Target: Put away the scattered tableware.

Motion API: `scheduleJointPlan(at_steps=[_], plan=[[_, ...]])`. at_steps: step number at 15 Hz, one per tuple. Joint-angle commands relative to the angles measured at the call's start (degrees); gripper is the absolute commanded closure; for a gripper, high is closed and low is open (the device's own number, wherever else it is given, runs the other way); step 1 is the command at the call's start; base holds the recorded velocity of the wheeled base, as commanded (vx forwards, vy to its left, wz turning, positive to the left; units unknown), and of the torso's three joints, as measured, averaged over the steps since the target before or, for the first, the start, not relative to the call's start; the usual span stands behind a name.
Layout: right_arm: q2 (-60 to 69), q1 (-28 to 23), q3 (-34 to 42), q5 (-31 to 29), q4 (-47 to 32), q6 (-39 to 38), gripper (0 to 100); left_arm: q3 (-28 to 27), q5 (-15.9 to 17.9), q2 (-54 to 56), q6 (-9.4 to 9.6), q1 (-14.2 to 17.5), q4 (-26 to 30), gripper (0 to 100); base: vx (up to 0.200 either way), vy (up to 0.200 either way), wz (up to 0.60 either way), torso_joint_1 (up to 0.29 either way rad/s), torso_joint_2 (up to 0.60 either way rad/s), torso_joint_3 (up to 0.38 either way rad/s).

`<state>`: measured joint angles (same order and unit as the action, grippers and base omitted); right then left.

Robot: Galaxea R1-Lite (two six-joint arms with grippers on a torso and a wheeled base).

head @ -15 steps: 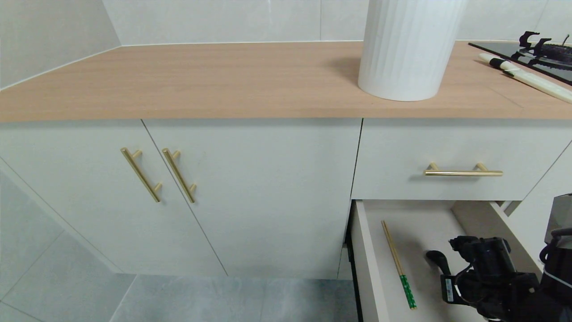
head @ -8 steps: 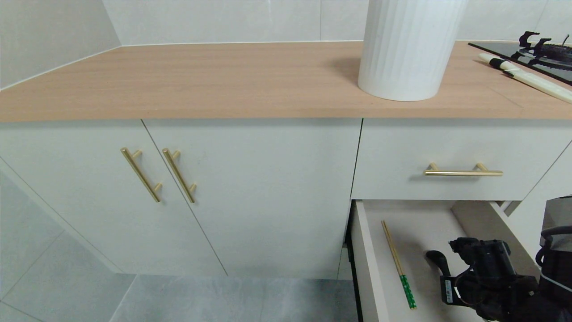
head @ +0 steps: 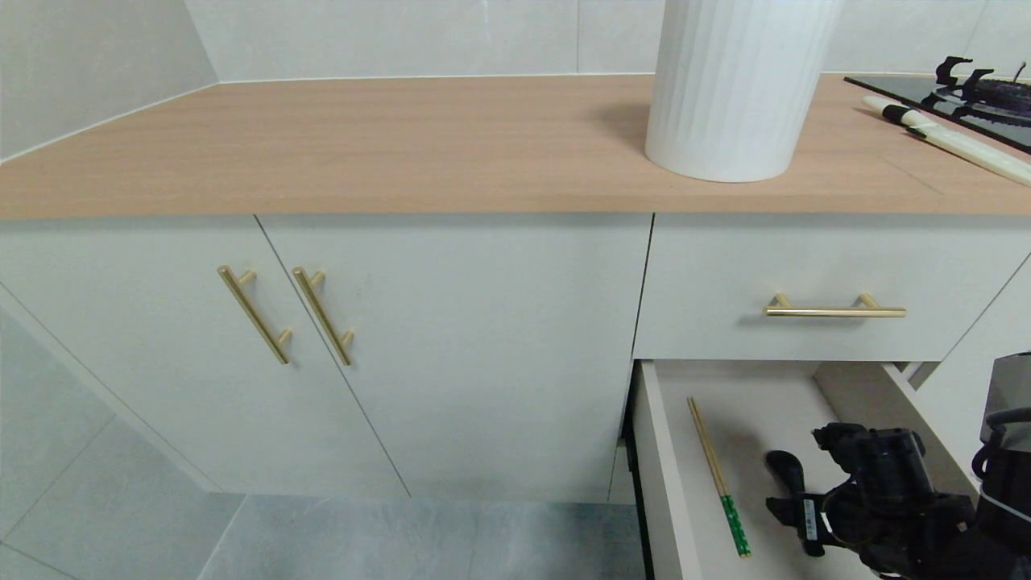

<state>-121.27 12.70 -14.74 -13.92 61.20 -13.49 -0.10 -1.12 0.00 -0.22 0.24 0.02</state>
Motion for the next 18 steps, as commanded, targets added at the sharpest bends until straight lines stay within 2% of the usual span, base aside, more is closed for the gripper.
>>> scheduleJointPlan(at_steps=[1,4,6,7,9,13,15,18], plan=[[4.99,-0.31,0.5,0.03,-0.02,0.31,0,0.01,-0.02,-0.09,-0.04,0.02,-0.02,0,0.0,0.0,0.0,0.0,0.0,0.0],[13.25,-0.49,1.29,-0.14,-1.96,1.81,0,0.01,-0.02,-0.09,-0.04,0.02,-0.02,0,0.0,0.0,0.0,0.0,0.0,0.0],[20.64,-0.49,0.41,-0.93,-7.67,3.21,0,0.01,-0.02,-0.09,-0.04,0.02,-0.02,0,0.0,0.0,0.0,0.0,0.0,0.0],[25.12,-0.49,-0.38,-0.93,-11.98,3.21,0,0.01,-0.02,-0.09,-0.04,0.02,-0.02,0,0.0,0.0,0.0,0.0,0.0,0.0],[35.31,-0.49,-5.21,-0.76,-25.78,3.21,0,0.01,-0.02,-0.09,-0.04,0.02,-0.02,0,0.0,0.0,0.0,0.0,0.0,0.0],[50.7,-0.05,-16.64,-0.23,-56.19,3.12,0,0.01,-0.02,-0.09,0.22,0.02,-0.02,0,0.0,0.0,0.0,0.0,0.0,0.0],[55.18,1.1,-20.07,0.03,-63.92,3.04,0,0.01,-0.02,-0.09,0.31,0.02,-0.02,0,0.0,0.0,0.0,0.0,0.0,0.0],[58.25,3.47,-21.38,0.12,-68.23,3.12,0,0.01,-0.02,-0.09,-0.04,0.02,-0.02,0,-0.067,0.0,0.0,-0.002,0.0,0.002]])
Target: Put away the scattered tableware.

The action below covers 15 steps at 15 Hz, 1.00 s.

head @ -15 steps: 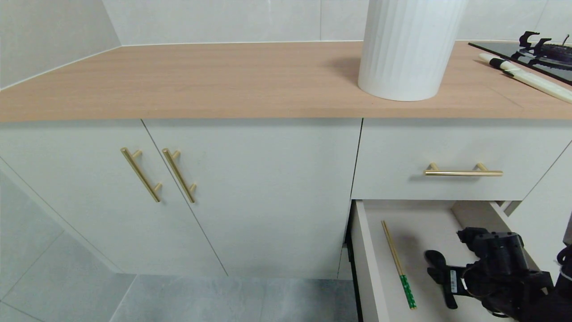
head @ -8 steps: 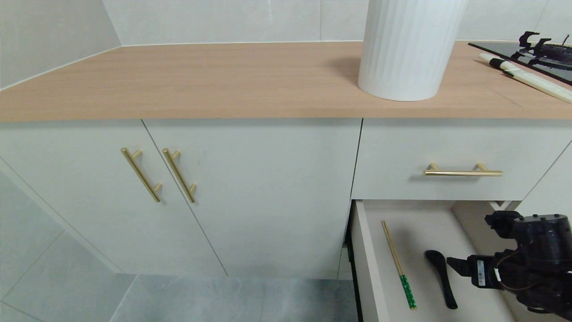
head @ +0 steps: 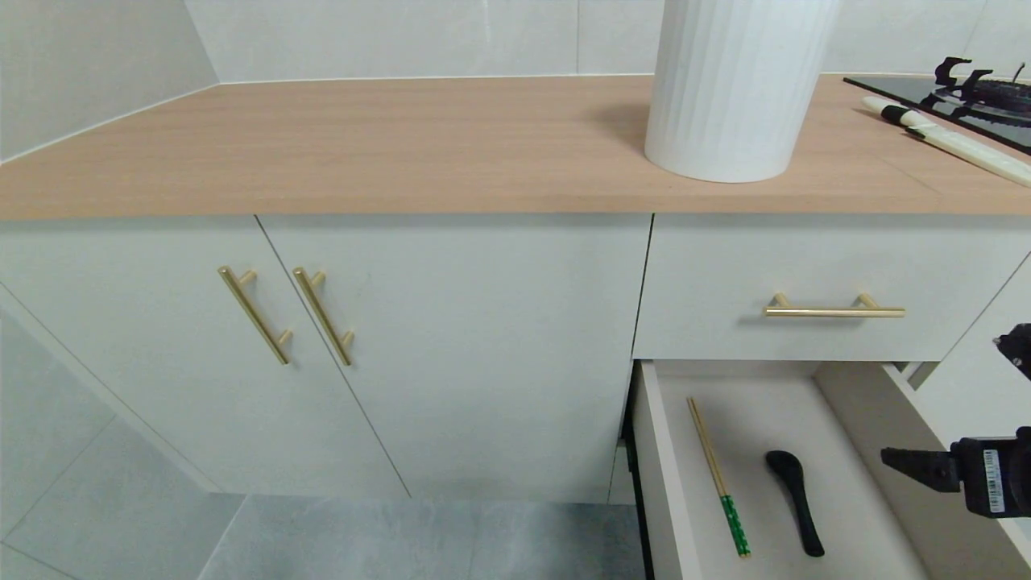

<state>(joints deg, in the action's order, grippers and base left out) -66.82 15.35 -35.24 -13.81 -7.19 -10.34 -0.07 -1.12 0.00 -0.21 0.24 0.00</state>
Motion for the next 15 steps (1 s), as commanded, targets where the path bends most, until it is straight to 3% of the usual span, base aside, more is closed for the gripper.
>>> scheduleJointPlan(at_steps=[1,6,9,11,15], plan=[[4.5,1.61,-0.88,0.01,-1.51,0.23,0,-0.01,-0.02,-0.09,-0.06,0.02,0.0,0,-0.2,0.0,0.0,0.002,0.0,0.012],[5.73,2.32,-0.62,0.01,-6.17,3.75,0,-0.01,-0.02,-0.09,-0.06,0.02,0.0,0,-0.2,0.0,0.0,0.004,0.0,0.003],[5.47,3.11,-0.97,0.1,-14.16,6.65,0,-0.01,-0.02,-0.09,-0.06,0.02,0.0,0,-0.2,0.0,0.0,-0.001,0.01,0.002],[5.64,5.92,-0.26,0.89,-15.66,7.7,0,-0.01,-0.02,-0.09,-0.06,0.02,0.0,0,-0.2,0.0,0.0,0.0,0.0,0.002],[0.55,10.84,2.55,1.77,-15.31,7.17,0,-0.01,-0.02,-0.09,-0.06,0.02,0.0,0,0.0,0.0,0.0,0.0,0.0,0.0]])
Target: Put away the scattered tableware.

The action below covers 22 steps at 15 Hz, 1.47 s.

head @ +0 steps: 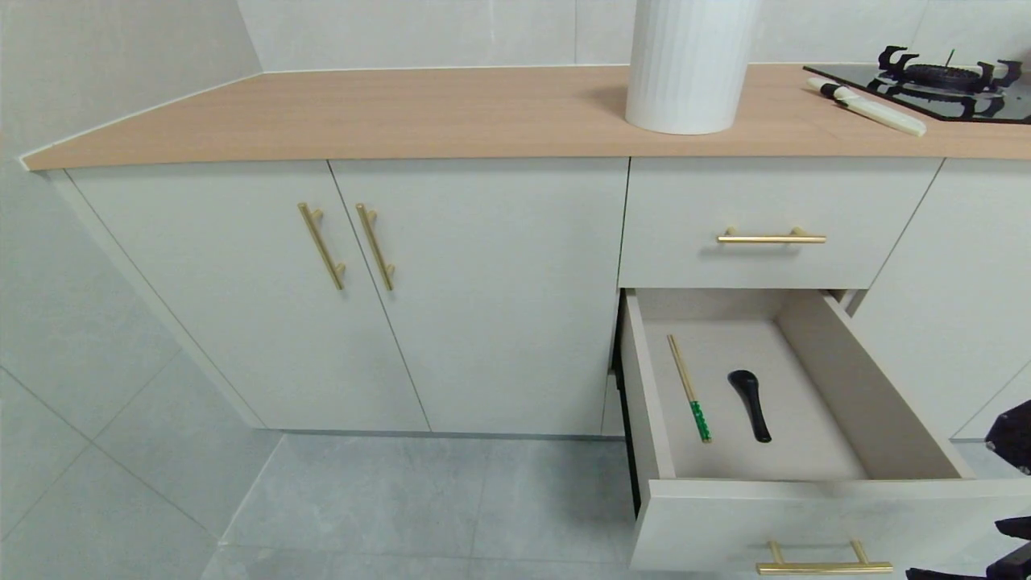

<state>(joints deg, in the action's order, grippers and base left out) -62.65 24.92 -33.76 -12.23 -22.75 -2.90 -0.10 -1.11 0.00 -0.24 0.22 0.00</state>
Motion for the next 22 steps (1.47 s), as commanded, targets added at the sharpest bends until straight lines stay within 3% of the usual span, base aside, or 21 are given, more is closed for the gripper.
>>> scheduleJointPlan(at_steps=[1,4,9,15,22], plan=[[-6.7,1.27,0.97,0.89,1.04,-1.49,0,0.01,-0.03,-0.09,-0.02,0.04,0.0,0,0.0,0.0,0.0,0.0,0.0,0.0],[-14.7,1.27,1.15,2.12,6.22,-8.96,0,0.01,-0.03,-0.09,-0.02,0.04,0.0,0,0.0,0.0,0.0,0.0,0.0,0.0],[-18.21,1.19,1.59,1.59,10.44,-12.22,0,0.01,-0.03,-0.09,-0.02,0.04,0.0,0,0.0,0.0,0.0,0.0,0.0,0.0],[-19.97,0.75,3.79,-3.24,18.35,-12.83,0,0.01,-0.03,-0.09,-0.02,0.04,0.0,0,0.0,0.0,0.0,0.0,0.0,0.0],[-24.8,-3.03,2.99,-3.42,26.18,-12.66,0,0.01,-0.03,-0.09,-0.02,0.04,0.0,0,0.0,0.0,0.0,0.0,0.0,0.0]])
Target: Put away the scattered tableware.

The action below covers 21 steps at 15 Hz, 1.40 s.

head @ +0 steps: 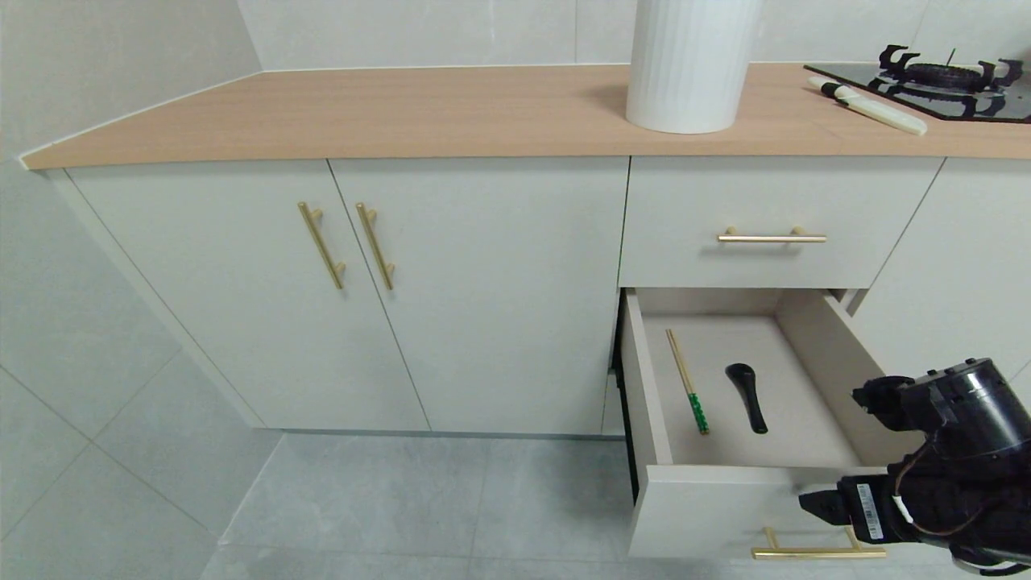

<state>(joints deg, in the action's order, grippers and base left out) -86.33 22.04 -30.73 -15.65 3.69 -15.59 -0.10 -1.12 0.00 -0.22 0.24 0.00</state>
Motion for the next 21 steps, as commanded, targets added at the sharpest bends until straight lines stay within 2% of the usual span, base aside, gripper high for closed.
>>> scheduleJointPlan(at_steps=[1,13,15,21], plan=[[-2.96,-0.16,-2.4,-0.69,0.96,0.21,0,0.01,-0.02,-0.09,-0.04,0.02,0.0,0,0.0,0.0,0.0,0.0,0.0,0.0],[-21.68,-7.71,-25.52,-0.52,1.49,2.14,0,0.01,-0.02,-0.09,-0.04,0.02,0.0,0,0.0,0.0,0.0,0.0,0.0,0.0],[-23.71,-7.8,-26.22,-0.43,6.59,1.79,0,0.01,-0.02,-0.09,-0.04,0.02,0.0,0,0.0,0.0,0.0,0.0,0.0,0.0],[-26.43,-9.21,-19.98,-0.43,28.83,1.88,0,0.01,-0.02,-0.09,-0.04,0.02,0.0,0,0.0,0.0,0.0,0.0,0.0,0.0]])
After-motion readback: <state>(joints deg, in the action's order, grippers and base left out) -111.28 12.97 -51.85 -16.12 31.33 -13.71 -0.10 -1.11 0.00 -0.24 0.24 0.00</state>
